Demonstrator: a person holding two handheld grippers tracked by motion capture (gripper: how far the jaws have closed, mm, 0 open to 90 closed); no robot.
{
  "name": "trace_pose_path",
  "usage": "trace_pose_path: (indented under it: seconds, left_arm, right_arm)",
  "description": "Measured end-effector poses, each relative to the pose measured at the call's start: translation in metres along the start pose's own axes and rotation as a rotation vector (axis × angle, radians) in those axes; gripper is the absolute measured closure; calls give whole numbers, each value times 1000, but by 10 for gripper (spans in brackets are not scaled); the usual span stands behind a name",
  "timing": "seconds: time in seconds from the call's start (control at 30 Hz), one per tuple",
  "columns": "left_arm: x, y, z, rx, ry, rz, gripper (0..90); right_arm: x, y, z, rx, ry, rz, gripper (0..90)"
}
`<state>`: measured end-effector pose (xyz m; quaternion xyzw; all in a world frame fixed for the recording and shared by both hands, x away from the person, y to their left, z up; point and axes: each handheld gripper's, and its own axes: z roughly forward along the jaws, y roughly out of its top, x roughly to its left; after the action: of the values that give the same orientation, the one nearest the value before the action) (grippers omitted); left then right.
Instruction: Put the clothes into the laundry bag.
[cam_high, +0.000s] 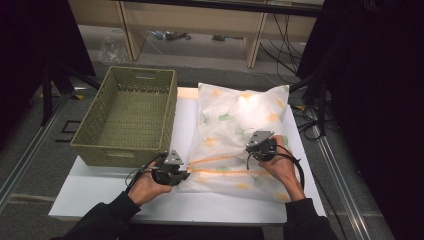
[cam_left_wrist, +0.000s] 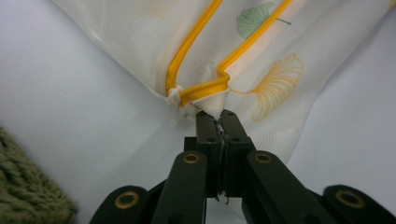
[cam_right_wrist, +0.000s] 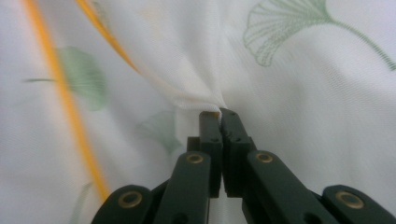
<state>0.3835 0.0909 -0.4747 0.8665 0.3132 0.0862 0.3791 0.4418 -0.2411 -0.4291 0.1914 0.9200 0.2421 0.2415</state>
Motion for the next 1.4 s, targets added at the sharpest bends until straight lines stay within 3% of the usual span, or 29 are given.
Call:
trace_pose_path:
  seconds: [0.03,0.07,0.13,0.2,0.23,0.27,0.4,0.47,0.6,0.8,0.83,0.87,1.03,1.07,1.1,1.17,1.23,1.4]
  left_arm:
    - [1,-1,-1,-3,1,4,880]
    - [1,-1,-1,3,11,-4,880]
    - [-1,-2,-2,0,6,-4,880]
    - [-1,-2,-3,4,0,24,880]
    - [-2,-2,-2,4,-2,5,880]
    - [0,-3,-3,7,-3,21,880]
    - [1,-4,-3,-12,16,-10,880]
    - [2,-3,-5,-20,16,-18,880]
    - [0,-3,-7,-26,17,-7,881]
    - [-1,-7,-4,-1,8,7,858]
    - [-2,-8,-4,-2,4,-5,842]
    - [-1,-8,-3,-2,-10,13,831]
    - [-1,-9,-2,1,-13,11,794]
    - [-1,-9,-1,8,-10,10,765]
    - [-2,-10,-1,11,-18,-1,714]
    - [-5,-10,-2,6,-6,-8,644]
    - [-7,-9,-3,-10,5,-13,556]
    - [-11,-3,-15,-69,38,-39,400]
  right_arm:
    - [1,0,-6,-12,13,-11,900]
    - [7,0,-14,-22,16,20,900]
    - [13,0,-23,-23,23,-13,900]
    - [20,0,-31,-25,28,-20,900]
    - [24,-1,-34,-20,39,-26,900]
    - [26,-3,-34,-12,40,-25,900]
    - [31,-10,-27,16,75,-53,900]
    - [34,-12,-25,30,82,-37,900]
    - [38,-12,-18,45,100,-73,900]
    - [50,-18,-11,92,128,-52,900]
    - [49,-19,-10,82,133,-70,900]
    - [49,-19,-12,80,124,-55,900]
    - [46,-23,-9,76,113,-33,885]
    - [44,-22,-8,66,110,-61,872]
    - [46,-22,-9,74,110,-25,854]
    - [46,-21,-12,56,100,-31,804]
    - [47,-20,-17,39,78,19,732]
    - [36,-21,-36,-85,34,118,583]
